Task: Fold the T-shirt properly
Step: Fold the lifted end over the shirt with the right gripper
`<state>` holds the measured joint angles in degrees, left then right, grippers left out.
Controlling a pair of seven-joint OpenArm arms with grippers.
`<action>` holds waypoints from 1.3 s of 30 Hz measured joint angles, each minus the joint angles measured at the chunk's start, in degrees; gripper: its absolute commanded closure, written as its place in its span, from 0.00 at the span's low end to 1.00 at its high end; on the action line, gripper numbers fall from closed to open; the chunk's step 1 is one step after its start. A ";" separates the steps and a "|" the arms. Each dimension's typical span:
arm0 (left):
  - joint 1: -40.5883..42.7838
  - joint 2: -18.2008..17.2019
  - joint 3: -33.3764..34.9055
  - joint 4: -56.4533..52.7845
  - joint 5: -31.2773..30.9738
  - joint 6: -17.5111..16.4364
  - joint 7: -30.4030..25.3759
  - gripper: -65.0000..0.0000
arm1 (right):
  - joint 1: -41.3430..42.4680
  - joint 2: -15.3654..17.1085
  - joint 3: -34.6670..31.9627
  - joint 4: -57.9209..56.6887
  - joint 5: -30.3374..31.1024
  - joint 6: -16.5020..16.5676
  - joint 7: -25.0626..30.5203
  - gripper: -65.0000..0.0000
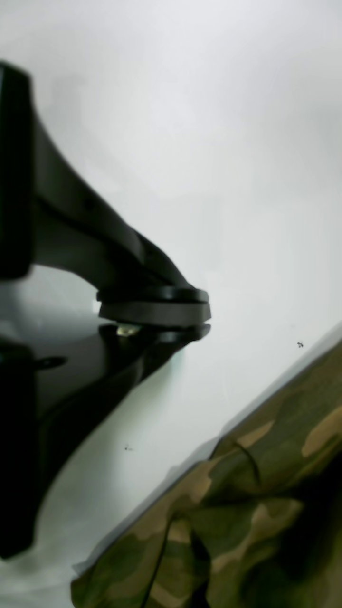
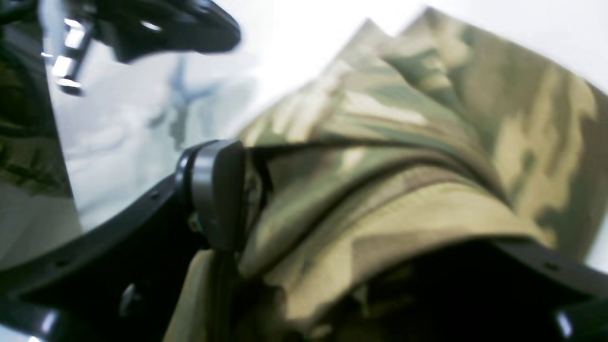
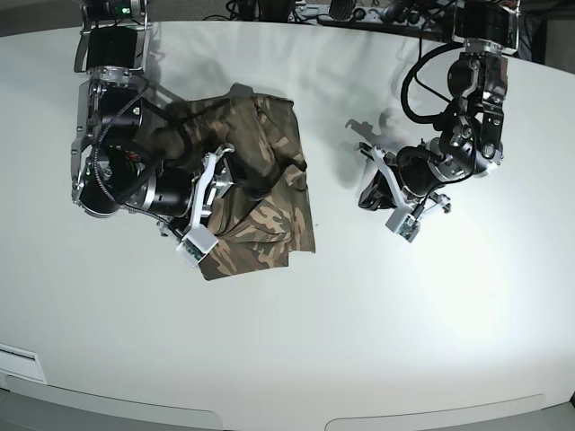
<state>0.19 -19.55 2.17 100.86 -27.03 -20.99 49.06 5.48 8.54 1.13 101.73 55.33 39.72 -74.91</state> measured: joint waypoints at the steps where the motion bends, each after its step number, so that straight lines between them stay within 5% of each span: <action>1: 0.00 0.00 0.00 0.00 0.00 0.00 -0.02 1.00 | -0.04 -0.02 0.44 0.00 0.00 0.00 -0.37 0.33; 25: 0.13 0.00 0.00 0.00 0.00 0.00 0.00 1.00 | -3.13 5.44 0.96 2.89 0.61 0.00 -3.78 0.33; 36: 0.15 0.00 0.00 0.00 0.00 0.00 -0.02 1.00 | -3.10 12.72 1.49 2.89 0.66 0.00 -4.46 0.33; 39: 0.15 0.00 0.00 0.00 0.00 0.00 0.00 1.00 | -3.13 12.74 2.84 2.89 0.83 0.00 -4.22 0.49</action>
<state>0.34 -19.55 2.17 100.86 -27.03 -20.99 49.06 2.35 21.28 3.97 104.62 56.16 39.72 -79.13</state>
